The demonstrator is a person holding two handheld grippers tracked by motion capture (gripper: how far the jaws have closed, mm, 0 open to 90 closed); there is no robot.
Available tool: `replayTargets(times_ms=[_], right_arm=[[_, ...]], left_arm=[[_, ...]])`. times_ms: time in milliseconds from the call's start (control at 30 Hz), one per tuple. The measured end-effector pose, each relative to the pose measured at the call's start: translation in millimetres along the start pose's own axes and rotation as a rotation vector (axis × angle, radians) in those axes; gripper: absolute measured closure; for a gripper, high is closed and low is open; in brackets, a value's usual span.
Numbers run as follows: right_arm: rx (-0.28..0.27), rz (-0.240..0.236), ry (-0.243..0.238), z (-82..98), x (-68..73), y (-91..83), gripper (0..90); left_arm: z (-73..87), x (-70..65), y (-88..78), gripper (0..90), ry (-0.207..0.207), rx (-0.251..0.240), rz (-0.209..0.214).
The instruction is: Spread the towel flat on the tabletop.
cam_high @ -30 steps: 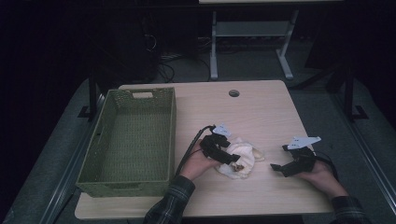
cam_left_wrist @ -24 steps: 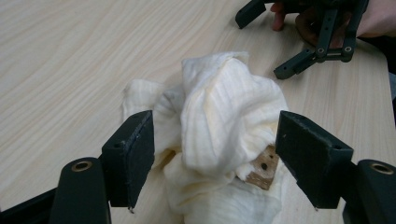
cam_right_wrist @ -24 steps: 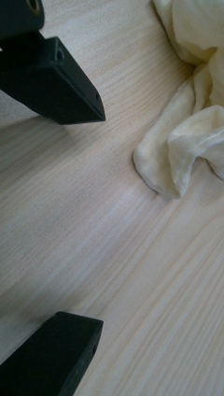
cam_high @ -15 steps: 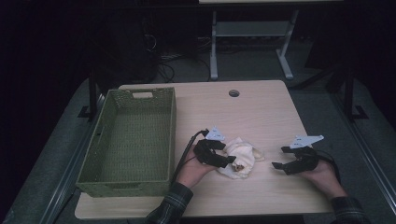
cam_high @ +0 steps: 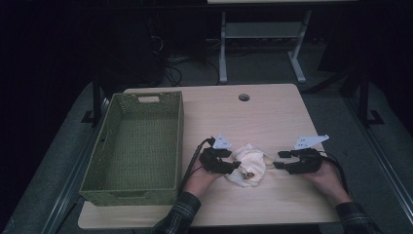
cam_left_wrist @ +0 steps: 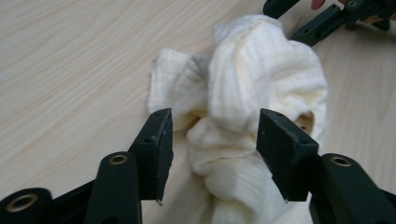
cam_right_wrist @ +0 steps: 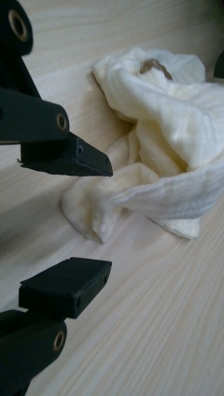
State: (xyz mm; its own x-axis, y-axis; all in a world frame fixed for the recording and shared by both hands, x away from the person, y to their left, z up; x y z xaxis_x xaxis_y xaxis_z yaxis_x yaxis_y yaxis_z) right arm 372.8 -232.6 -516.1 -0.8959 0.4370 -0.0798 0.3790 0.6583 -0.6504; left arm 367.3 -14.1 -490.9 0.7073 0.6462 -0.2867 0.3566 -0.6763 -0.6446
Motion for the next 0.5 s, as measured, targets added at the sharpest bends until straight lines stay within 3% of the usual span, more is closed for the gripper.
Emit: replayTargets(times_ms=[100, 267, 500], right_arm=[[-0.001, -0.017, 0.003, -2.9, 0.1, 5.2, 55.4], [-0.012, -0.027, 0.006, -6.2, -4.8, 6.5, 83.2], [-0.012, 0.008, 0.024, -0.3, -18.1, -12.3, 85.5]], left_arm=[[-0.6, 1.2, 4.2, 48.1, -0.008, -0.003, 0.014], [0.4, -0.2, 11.8, 52.6, -0.023, 0.003, 0.039], [2.7, 2.1, 8.1, 50.0, 0.004, 0.007, 0.021]])
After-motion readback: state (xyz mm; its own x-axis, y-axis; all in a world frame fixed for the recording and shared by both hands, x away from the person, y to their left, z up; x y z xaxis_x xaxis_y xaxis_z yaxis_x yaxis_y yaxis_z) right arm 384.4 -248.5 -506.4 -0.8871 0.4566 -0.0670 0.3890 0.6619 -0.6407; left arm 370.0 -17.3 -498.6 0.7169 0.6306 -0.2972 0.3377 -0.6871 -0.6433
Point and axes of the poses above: each handheld gripper's, and its own axes: y roughly forward along the jaws, z roughly out of its underside, x roughly to its left, the point moved 8 cm from there along y, roughly forward along the jaws, and after that the axes turned 14 degrees about -y, right-handed, at the moved point
